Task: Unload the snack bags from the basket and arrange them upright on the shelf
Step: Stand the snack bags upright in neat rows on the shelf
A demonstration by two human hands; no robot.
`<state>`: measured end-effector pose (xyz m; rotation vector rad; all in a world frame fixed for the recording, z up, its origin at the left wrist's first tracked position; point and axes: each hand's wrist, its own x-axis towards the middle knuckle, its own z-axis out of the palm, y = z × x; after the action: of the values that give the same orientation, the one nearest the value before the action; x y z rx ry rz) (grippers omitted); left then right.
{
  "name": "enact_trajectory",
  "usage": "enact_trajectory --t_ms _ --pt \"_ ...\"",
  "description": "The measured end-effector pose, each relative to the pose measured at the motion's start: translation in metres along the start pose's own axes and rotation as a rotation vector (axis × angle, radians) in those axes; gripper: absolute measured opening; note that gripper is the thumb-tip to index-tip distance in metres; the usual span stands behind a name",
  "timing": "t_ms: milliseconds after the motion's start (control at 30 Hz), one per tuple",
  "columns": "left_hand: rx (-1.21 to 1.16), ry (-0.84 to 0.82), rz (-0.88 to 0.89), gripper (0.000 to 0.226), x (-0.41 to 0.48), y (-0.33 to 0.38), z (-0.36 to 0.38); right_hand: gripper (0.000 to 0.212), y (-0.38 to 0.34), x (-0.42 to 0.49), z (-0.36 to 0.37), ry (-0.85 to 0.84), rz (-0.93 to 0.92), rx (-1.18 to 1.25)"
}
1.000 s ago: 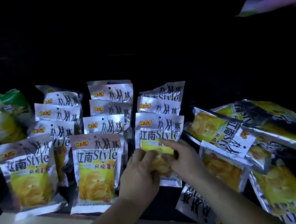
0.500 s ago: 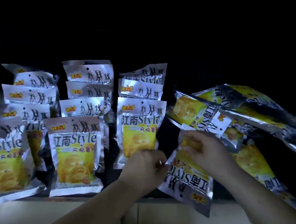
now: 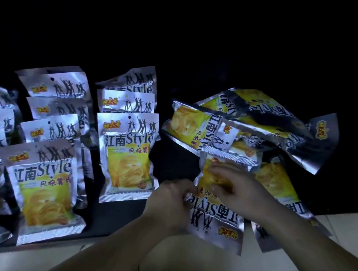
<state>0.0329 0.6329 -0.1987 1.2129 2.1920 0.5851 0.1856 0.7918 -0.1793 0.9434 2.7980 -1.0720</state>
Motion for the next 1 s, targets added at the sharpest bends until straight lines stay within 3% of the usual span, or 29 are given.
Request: enact_trajectory --t_ms 133,300,467,533,800,867,1000 --pt "-0.114 0.002 0.024 0.034 0.006 0.013 -0.03 0.047 -0.017 -0.001 -0.003 0.031 -0.048 -0.046" --pt "-0.049 -0.058 0.176 0.031 0.002 0.028 -0.111 0.033 -0.067 0.012 -0.016 0.103 -0.172 0.093" --pt "-0.171 0.071 0.175 0.028 0.001 0.02 -0.17 0.035 -0.108 0.026 -0.009 0.012 -0.174 0.236" --pt "-0.242 0.104 0.171 0.025 0.003 0.013 -0.182 0.034 -0.113 0.028 0.0 0.014 -0.211 0.239" --pt "-0.134 0.151 0.121 0.034 0.005 -0.022 -0.183 0.03 -0.122 0.033 0.036 -0.086 -0.271 0.193" --pt "-0.128 0.226 0.103 0.03 0.0 -0.028 -0.18 0.031 -0.125 0.035 0.044 -0.077 -0.193 0.138" --pt "-0.061 0.578 0.084 0.017 -0.009 -0.046 -0.182 0.026 -0.133 0.042 0.062 0.069 -0.075 0.224"
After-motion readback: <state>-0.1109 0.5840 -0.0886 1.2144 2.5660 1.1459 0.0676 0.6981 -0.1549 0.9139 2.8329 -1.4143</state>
